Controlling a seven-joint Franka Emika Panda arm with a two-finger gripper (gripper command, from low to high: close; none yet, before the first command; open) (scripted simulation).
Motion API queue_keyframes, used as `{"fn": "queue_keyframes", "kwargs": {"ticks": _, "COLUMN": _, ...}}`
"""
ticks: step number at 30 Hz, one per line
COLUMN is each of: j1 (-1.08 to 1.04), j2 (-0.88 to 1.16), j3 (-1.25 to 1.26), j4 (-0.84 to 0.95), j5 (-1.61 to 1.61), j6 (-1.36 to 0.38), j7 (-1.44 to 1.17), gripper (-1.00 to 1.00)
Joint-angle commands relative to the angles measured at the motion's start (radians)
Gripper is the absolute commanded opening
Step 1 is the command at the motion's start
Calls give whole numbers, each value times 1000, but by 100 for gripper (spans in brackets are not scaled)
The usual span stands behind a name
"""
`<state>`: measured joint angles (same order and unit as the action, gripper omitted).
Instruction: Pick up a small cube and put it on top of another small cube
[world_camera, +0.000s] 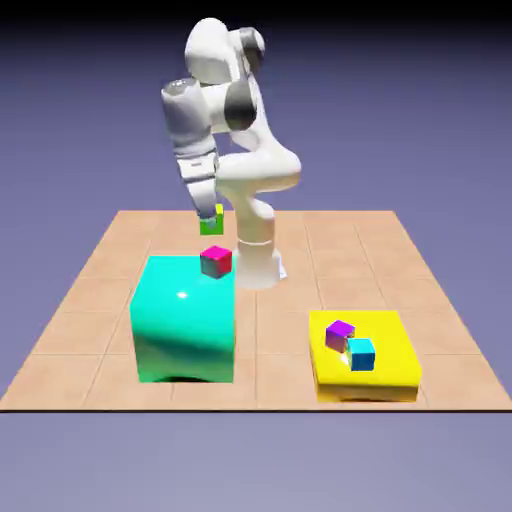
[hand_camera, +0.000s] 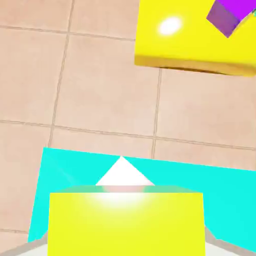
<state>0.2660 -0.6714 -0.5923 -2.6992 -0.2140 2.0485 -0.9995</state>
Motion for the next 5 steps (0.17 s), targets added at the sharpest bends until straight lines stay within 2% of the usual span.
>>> {"fn": "queue_keyframes", "kwargs": {"ticks": 1, "j1": 0, "j2": 9, "j3": -7, "j4": -20, "j5": -2, "j6": 29, "j7": -2, "gripper": -100}}
{"fn": "queue_keyframes", "kwargs": {"ticks": 2, "j1": 0, "j2": 9, "j3": -7, "j4": -20, "j5": -2, "j6": 29, "j7": -2, "gripper": 100}}
{"fn": "queue_keyframes", "kwargs": {"ticks": 5, "j1": -1, "j2": -18, "j3": 14, "j4": 41, "j5": 7, "j6": -58, "j7": 3, "gripper": 100}}
